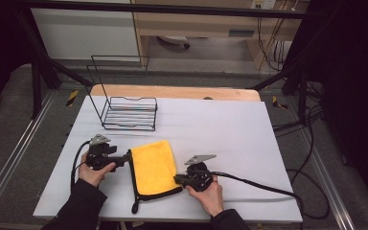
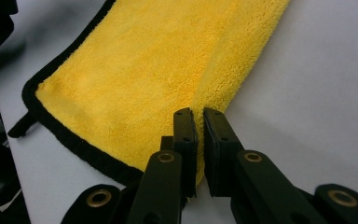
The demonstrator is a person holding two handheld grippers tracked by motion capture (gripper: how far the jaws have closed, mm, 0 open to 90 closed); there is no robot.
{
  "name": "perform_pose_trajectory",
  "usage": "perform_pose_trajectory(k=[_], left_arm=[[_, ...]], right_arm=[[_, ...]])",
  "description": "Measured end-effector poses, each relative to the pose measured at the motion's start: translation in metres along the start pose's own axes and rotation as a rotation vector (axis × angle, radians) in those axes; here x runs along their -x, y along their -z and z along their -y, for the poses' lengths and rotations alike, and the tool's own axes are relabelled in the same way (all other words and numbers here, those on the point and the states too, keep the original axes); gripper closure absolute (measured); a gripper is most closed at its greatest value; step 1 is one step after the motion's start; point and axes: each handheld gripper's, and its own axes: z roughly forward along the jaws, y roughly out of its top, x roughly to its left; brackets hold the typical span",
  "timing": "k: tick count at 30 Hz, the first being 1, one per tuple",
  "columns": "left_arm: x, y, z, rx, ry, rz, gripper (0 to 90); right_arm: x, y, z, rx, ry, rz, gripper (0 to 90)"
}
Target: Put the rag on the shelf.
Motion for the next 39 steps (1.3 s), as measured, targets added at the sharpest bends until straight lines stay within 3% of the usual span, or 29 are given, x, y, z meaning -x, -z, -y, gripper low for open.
perform_pose_trajectory(k=[5,8,10,13,14,16,19,25,36,39], left_arm=[[0.001,-0.010,-0.003,0.009,0.027,0.002,35.8],[0.003,-0.016,-0.004,-0.003,0.033,0.013,41.5],[0.004,-0.020,-0.004,-0.015,0.031,0.019,45.1],[0.005,-0.023,-0.003,-0.041,0.021,0.011,50.1],[0.004,-0.024,-0.002,-0.046,0.026,0.014,50.1],[0.003,-0.024,-0.002,-0.053,0.041,0.021,53.6],[0.003,-0.027,-0.001,-0.060,0.041,0.024,56.5],[0.004,-0.031,-0.001,-0.059,0.038,0.032,60.5],[0.007,-0.034,-0.002,-0.057,0.034,0.008,65.3],[0.008,-0.035,-0.002,-0.061,0.040,0.022,69.6]], right_arm=[[-0.007,0.005,0.005,-0.014,-0.029,0.010,84.2],[-0.007,0.006,0.005,-0.017,-0.023,0.012,80.6],[-0.005,0.008,0.003,0.001,0.024,0.027,67.6],[-0.001,0.013,-0.003,0.033,0.055,0.035,55.6],[-0.001,0.013,-0.003,0.033,0.055,0.035,55.6],[0.004,0.015,-0.011,0.072,0.076,0.035,45.7],[0.011,0.016,-0.018,0.099,0.092,0.052,39.3],[0.028,0.009,-0.038,0.144,0.053,0.065,33.8],[0.042,-0.027,-0.070,0.117,0.056,0.094,32.4],[0.042,-0.039,-0.078,0.098,0.065,0.101,34.6]])
